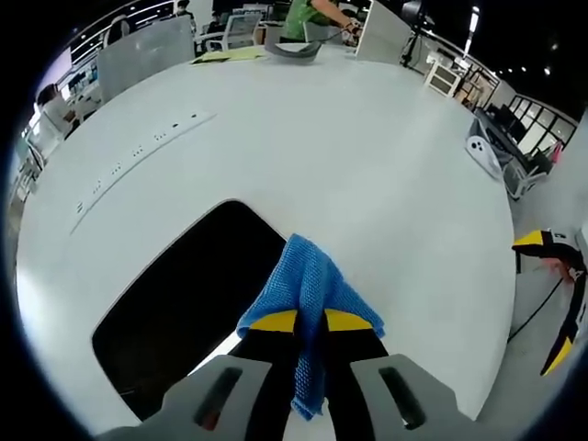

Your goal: Wipe the mirror surface with the cleaning cloth until all visible marks leave the cleaned area.

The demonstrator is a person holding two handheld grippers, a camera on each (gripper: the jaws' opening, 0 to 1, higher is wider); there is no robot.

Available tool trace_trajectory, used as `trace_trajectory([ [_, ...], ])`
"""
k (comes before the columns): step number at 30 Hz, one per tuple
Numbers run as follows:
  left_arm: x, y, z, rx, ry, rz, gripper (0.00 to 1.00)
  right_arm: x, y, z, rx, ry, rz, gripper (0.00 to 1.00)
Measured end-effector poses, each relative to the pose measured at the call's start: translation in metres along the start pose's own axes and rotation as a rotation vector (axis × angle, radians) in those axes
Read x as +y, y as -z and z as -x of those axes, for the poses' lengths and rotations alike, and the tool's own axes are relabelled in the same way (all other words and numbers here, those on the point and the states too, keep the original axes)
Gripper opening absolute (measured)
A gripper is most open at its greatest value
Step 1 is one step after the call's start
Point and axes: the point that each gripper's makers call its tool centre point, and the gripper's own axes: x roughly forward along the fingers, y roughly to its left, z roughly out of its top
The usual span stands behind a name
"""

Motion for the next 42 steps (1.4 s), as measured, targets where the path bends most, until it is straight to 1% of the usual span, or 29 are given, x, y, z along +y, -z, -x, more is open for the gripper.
trace_trajectory([
  [22, 0.006, -0.007, -0.003, -0.002, -0.006, 0.013, 0.07, -0.006, -0.002, -0.001, 0.002, 0.006, -0.003, 0.99],
  [31, 0.01, -0.01, -0.004, -0.005, -0.007, 0.018, 0.07, -0.006, 0.002, -0.002, 0.011, 0.005, -0.006, 0.99],
  [42, 0.014, -0.013, -0.004, -0.012, -0.011, 0.022, 0.07, -0.006, 0.002, -0.003, 0.012, 0.005, -0.014, 0.99],
])
